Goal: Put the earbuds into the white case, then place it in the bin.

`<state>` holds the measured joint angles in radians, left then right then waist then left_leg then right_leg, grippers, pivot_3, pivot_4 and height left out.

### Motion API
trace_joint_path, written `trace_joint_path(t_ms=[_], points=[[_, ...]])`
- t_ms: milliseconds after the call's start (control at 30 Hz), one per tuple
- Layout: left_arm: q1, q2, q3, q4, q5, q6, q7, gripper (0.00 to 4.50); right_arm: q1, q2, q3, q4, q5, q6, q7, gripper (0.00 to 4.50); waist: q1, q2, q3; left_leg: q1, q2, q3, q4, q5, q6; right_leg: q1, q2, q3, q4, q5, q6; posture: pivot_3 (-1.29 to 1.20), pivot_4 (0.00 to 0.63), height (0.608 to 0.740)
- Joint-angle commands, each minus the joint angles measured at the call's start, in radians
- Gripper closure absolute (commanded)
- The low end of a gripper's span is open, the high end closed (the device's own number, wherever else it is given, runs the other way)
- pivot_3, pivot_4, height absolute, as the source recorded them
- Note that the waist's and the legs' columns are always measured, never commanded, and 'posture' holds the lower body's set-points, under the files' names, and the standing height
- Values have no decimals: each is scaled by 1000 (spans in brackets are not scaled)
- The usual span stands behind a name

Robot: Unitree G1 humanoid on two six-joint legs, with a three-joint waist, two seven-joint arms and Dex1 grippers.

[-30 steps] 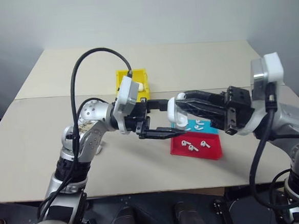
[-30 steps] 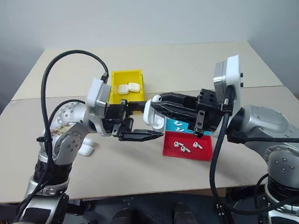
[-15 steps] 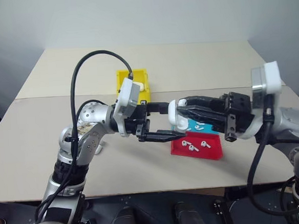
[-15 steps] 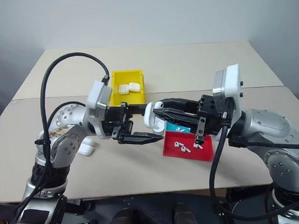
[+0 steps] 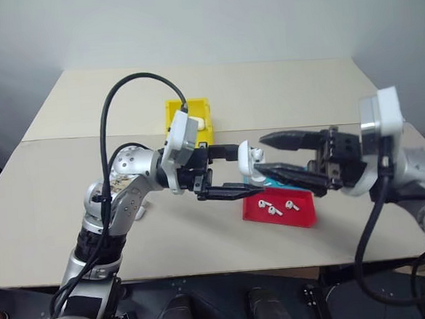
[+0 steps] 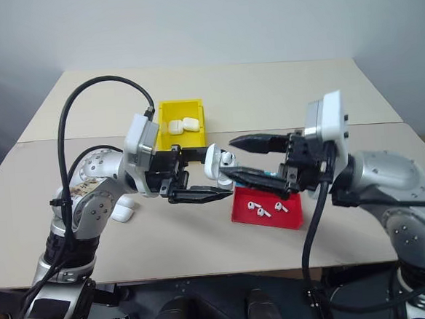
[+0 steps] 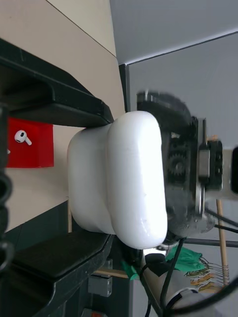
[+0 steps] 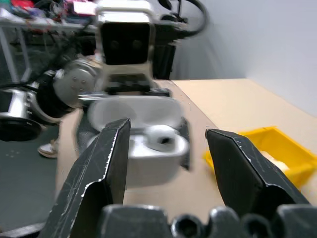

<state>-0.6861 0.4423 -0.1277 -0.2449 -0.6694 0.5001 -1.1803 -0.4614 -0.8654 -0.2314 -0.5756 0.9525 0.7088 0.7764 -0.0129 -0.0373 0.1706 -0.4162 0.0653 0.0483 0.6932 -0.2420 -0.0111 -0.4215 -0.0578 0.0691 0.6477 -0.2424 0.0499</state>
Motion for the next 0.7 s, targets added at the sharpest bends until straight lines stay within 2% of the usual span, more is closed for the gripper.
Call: trace_joint_path(t_ms=[33,100,200,267,367,500,700], points=[[1,4,32,-28,-13,-26,1,1703,-121,-158,45,135,-134,1,102,1602,0,1,0,0,0,0,0,0,0,0,0,0,0,0,0,0,150,740],[4,0,31,-29,-10,-31,3,1703,-189,-226,147,220,-230,-22,187,1602,0,1,0,0,0,0,-1,0,0,0,0,0,-1,0,0,0,150,740],[1,-6,32,-24,-2,-40,9,1703,-299,-268,344,340,-423,-84,316,1602,-5,1,0,1,1,1,-1,0,0,0,0,0,-1,0,0,0,150,740],[-2,-8,34,-19,-3,-44,9,1703,-375,-250,492,433,-594,-160,383,1602,-7,1,0,1,1,1,-1,0,0,-1,1,1,-1,0,0,0,150,740],[6,-7,42,-16,-1,-53,14,1703,-500,-150,665,617,-782,-232,449,1602,-11,1,0,1,1,2,-1,0,0,-2,0,1,0,0,0,0,150,740],[8,-9,41,-10,2,-59,23,1703,-578,-58,749,819,-910,-341,531,1602,-4,1,1,0,1,2,-1,0,0,-3,0,1,-1,0,0,0,150,740],[8,-2,48,12,17,-76,28,1703,-654,45,794,1093,-1051,-514,581,1602,4,2,1,-4,0,2,0,0,0,-4,0,0,-2,0,0,0,150,740]])
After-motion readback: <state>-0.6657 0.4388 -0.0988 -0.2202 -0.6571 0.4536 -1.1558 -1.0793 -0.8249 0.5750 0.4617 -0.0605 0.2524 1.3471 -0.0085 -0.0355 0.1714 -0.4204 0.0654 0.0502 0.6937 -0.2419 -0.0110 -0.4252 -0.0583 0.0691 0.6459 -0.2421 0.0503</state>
